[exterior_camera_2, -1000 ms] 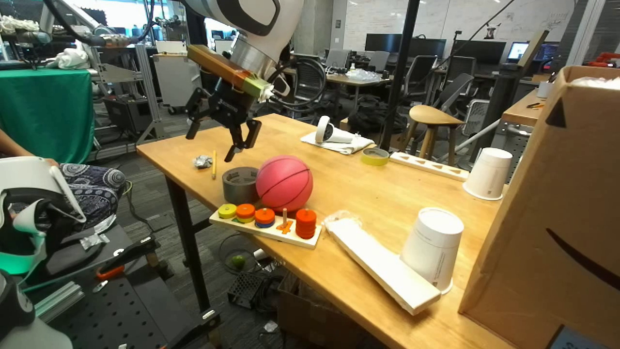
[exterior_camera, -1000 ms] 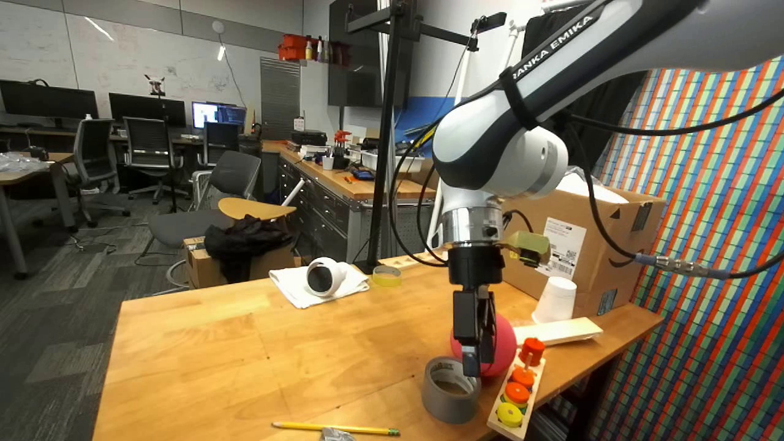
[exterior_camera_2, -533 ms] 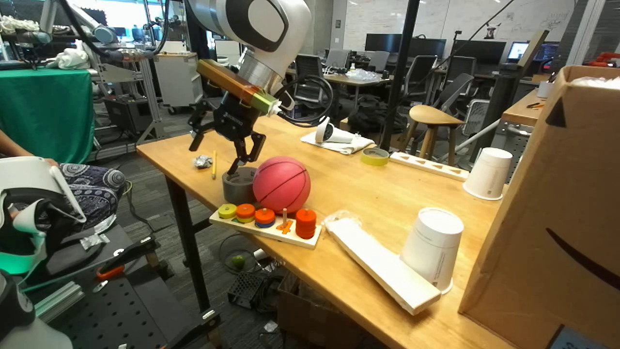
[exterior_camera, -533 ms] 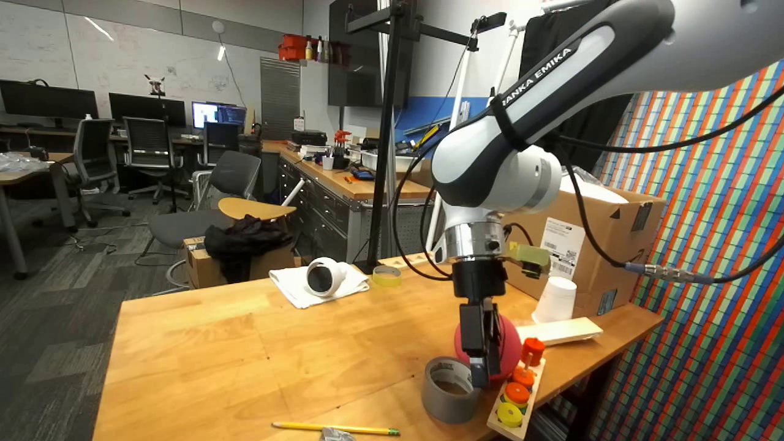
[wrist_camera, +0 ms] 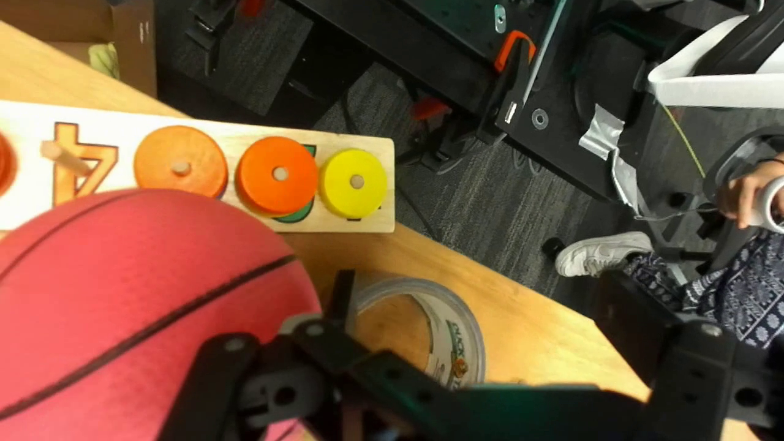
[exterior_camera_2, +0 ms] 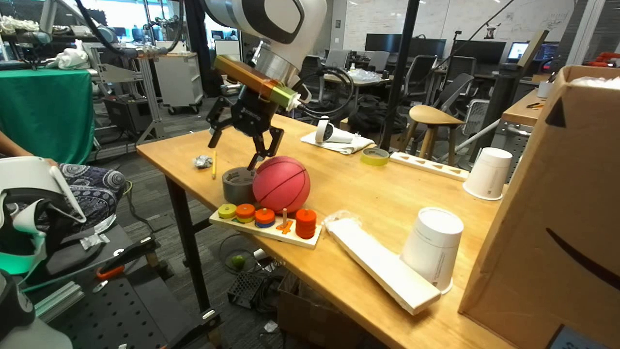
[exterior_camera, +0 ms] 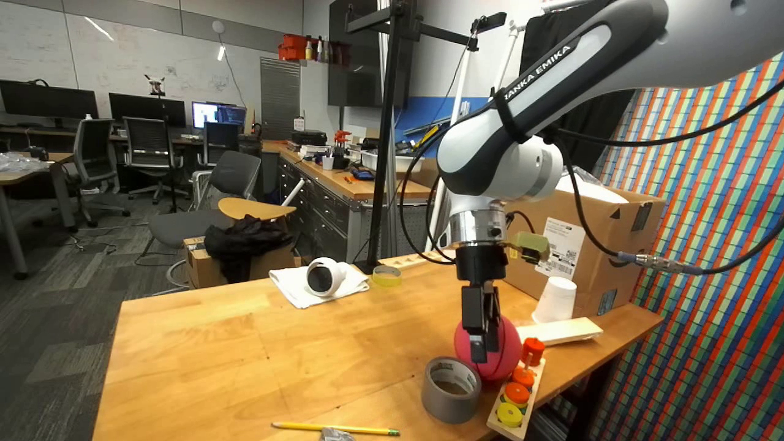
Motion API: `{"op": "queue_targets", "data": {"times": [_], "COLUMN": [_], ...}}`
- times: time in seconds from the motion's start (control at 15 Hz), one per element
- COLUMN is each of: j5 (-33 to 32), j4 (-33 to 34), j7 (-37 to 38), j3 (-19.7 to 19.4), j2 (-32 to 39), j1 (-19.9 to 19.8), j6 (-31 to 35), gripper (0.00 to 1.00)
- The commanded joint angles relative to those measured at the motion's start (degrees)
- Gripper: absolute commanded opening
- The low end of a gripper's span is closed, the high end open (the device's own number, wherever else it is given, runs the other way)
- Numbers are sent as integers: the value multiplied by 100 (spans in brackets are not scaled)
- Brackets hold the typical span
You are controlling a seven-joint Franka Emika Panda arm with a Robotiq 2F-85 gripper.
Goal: Push the basketball to the right
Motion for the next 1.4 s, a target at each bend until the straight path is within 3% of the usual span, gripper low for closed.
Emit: {"op": "queue_targets", "data": {"times": [0.0, 0.4, 0.67, 0.93, 1.07, 1.33], "j5": [-236, -561, -1467, -2376, -2334, -1604], "j4": [340, 879, 1334, 1122, 985, 497], "j7": [73, 134, 408, 709, 929, 844], "j3": [-58, -32, 60, 117, 143, 238], "j2": [213, 241, 40, -157, -183, -283], "j1": [-78, -95, 54, 138, 172, 232], "j6": [19, 267, 578, 915, 683, 240], "gripper": [100, 100, 100, 100, 100, 100]}}
